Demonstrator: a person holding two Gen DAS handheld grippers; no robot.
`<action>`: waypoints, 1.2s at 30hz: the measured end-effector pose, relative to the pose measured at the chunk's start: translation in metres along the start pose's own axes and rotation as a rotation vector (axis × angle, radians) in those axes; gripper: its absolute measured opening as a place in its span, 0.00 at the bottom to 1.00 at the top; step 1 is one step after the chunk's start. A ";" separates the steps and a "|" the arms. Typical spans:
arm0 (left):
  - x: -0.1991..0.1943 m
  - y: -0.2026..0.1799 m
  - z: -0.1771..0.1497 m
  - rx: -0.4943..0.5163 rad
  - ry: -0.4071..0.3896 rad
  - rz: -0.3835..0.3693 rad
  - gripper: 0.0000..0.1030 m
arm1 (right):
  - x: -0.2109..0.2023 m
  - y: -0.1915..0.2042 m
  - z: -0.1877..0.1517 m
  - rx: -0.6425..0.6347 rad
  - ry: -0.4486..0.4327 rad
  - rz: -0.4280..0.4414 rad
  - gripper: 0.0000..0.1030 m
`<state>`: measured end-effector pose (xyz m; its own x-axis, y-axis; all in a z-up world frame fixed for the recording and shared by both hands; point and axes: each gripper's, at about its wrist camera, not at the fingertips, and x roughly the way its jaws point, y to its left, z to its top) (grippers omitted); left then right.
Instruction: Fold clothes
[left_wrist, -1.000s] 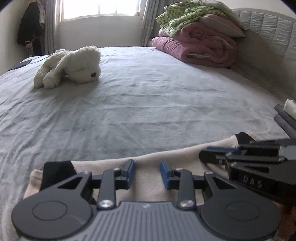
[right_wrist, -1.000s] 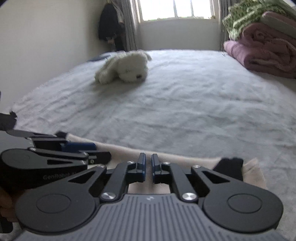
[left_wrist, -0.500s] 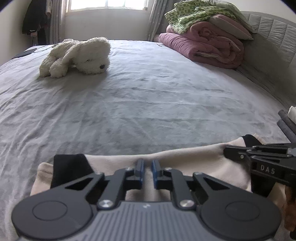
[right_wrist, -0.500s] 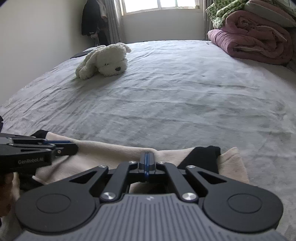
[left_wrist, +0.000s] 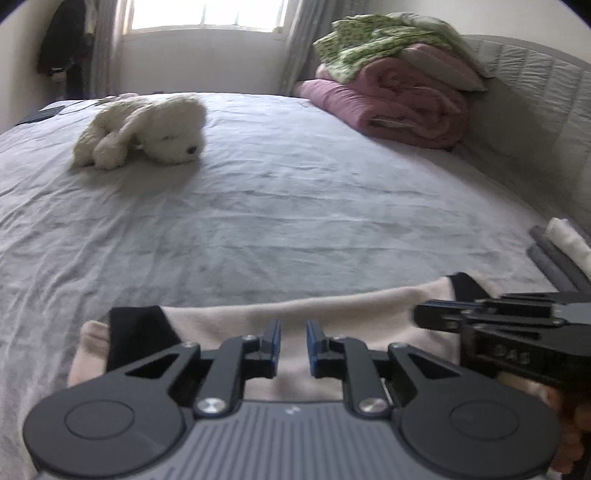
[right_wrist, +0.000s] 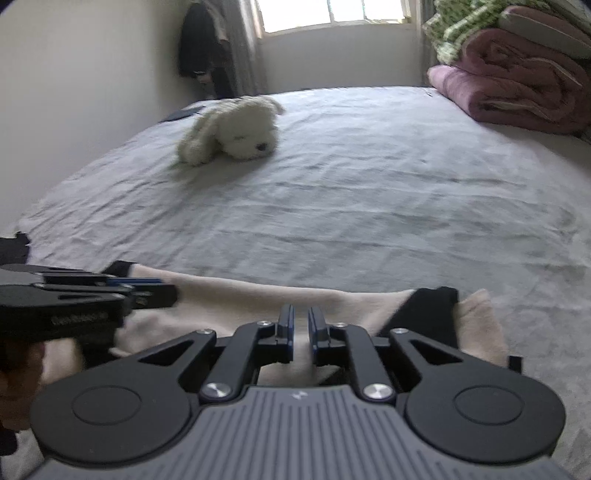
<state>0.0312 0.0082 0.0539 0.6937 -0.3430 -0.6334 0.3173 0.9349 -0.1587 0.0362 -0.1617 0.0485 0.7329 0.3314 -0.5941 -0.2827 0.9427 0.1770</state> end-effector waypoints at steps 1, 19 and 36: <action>-0.001 -0.002 -0.002 0.003 0.006 -0.003 0.16 | -0.001 0.004 -0.001 -0.009 -0.001 0.013 0.13; -0.020 -0.009 -0.026 -0.018 0.066 -0.020 0.19 | 0.011 0.029 -0.022 -0.100 0.065 0.080 0.13; -0.029 0.007 -0.034 -0.095 0.070 -0.062 0.19 | -0.008 0.051 -0.037 -0.190 0.061 0.081 0.18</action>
<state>-0.0085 0.0276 0.0458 0.6265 -0.3963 -0.6711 0.2930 0.9177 -0.2684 -0.0067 -0.1180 0.0333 0.6656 0.3972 -0.6318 -0.4549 0.8871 0.0784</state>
